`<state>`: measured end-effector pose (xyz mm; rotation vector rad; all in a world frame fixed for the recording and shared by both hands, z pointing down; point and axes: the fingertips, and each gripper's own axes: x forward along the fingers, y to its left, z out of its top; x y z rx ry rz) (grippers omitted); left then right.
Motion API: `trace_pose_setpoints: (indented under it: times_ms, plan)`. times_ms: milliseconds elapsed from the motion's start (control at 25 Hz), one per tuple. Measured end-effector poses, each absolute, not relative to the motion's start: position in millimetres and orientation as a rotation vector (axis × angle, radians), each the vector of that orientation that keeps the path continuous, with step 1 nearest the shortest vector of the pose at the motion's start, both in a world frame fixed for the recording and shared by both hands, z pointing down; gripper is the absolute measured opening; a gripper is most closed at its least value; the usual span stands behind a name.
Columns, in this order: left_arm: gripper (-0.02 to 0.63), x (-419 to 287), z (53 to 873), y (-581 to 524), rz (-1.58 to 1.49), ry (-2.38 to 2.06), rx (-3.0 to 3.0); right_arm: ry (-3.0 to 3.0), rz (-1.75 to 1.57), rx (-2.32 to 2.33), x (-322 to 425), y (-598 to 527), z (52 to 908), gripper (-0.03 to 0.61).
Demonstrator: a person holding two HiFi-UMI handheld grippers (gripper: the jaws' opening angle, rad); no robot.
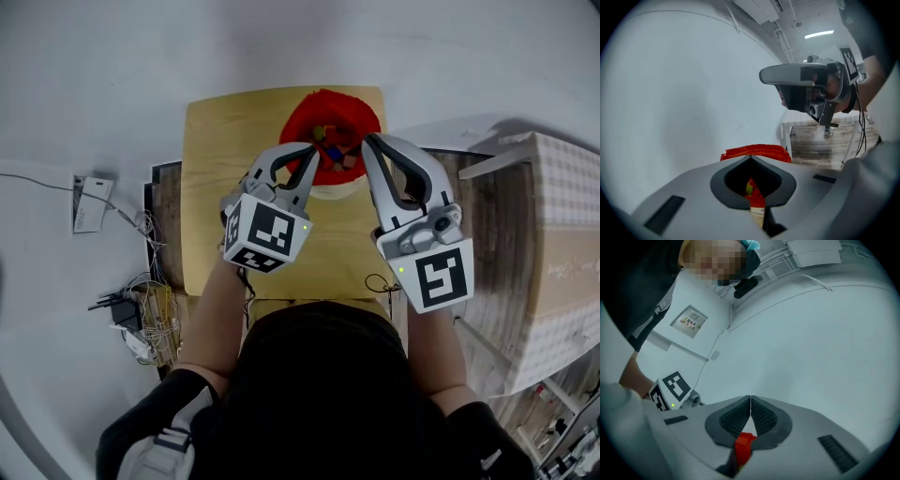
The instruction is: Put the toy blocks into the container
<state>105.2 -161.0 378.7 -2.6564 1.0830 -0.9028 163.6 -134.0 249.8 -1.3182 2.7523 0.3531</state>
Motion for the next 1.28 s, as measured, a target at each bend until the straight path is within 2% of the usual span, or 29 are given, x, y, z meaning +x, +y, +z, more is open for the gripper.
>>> trace_pose_setpoints:
  times_ms: [200,520,800,1280]
  plan:
    - [0.009,98,362,-158,-0.809,1.145,-2.645,2.761,0.365,-1.297,157,-129,246,0.028]
    - [0.009,58,287,-143,-0.381,1.302,-2.603,2.726,0.431,-1.34,129,-113,228,0.029]
    - [0.009,10,235,-107,-0.127,1.351,-2.562,2.713,0.513,-1.315,82,-85,207,0.029]
    - [0.009,-57,203,-61,-0.068,1.236,-2.52,2.687,0.558,-1.349,7,-46,188,0.029]
